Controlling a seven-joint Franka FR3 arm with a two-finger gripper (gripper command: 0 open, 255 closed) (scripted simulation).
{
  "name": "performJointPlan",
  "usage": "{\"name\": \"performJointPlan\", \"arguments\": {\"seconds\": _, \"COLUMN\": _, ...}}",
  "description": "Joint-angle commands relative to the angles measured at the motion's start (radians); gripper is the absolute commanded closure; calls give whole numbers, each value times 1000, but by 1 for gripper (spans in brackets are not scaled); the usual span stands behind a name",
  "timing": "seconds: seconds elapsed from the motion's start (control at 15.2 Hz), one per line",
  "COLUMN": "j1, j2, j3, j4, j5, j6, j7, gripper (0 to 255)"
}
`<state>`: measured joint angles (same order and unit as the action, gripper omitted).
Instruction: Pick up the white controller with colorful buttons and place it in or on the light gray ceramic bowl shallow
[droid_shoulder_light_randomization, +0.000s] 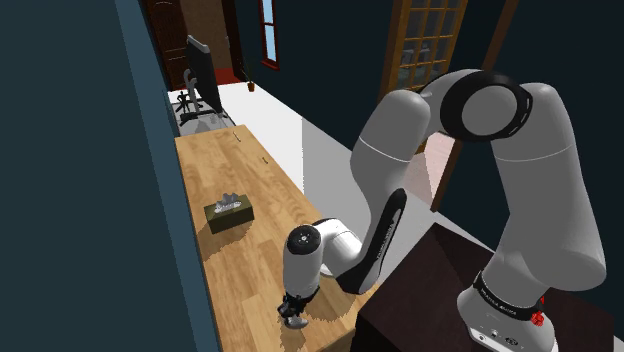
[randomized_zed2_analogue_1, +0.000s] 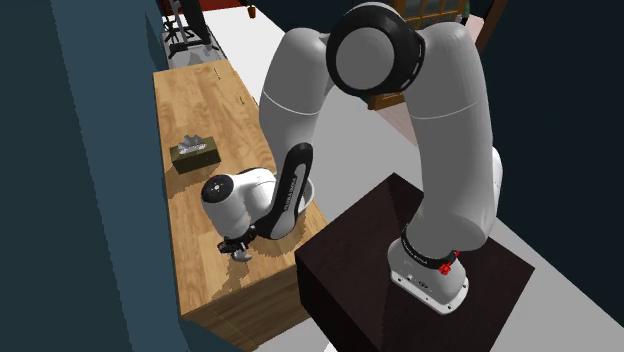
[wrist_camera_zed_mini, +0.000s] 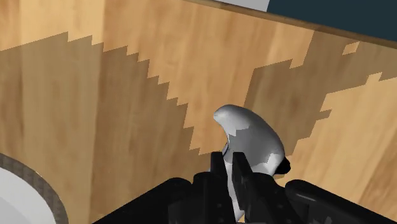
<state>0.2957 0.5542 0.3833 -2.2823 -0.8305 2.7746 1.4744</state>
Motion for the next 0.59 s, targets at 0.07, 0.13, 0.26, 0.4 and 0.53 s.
{"name": "performJointPlan", "arguments": {"seconds": 0.07, "j1": -10, "j2": 8, "j3": 6, "j4": 9, "j5": 16, "j6": -84, "j7": -16, "gripper": 255}}
{"name": "performJointPlan", "arguments": {"seconds": 0.13, "j1": -8, "j2": 9, "j3": 4, "j4": 9, "j5": 14, "j6": -83, "j7": -14, "gripper": 255}}
{"name": "performJointPlan", "arguments": {"seconds": 0.26, "j1": -6, "j2": 2, "j3": 11, "j4": 13, "j5": 13, "j6": -60, "j7": -15, "gripper": 255}}
{"name": "performJointPlan", "arguments": {"seconds": 0.4, "j1": -5, "j2": 10, "j3": 0, "j4": 39, "j5": 107, "j6": -53, "j7": 146, "gripper": 0}}
{"name": "performJointPlan", "arguments": {"seconds": 0.53, "j1": -2, "j2": 13, "j3": -34, "j4": 60, "j5": 254, "j6": -18, "j7": 409, "gripper": 0}}
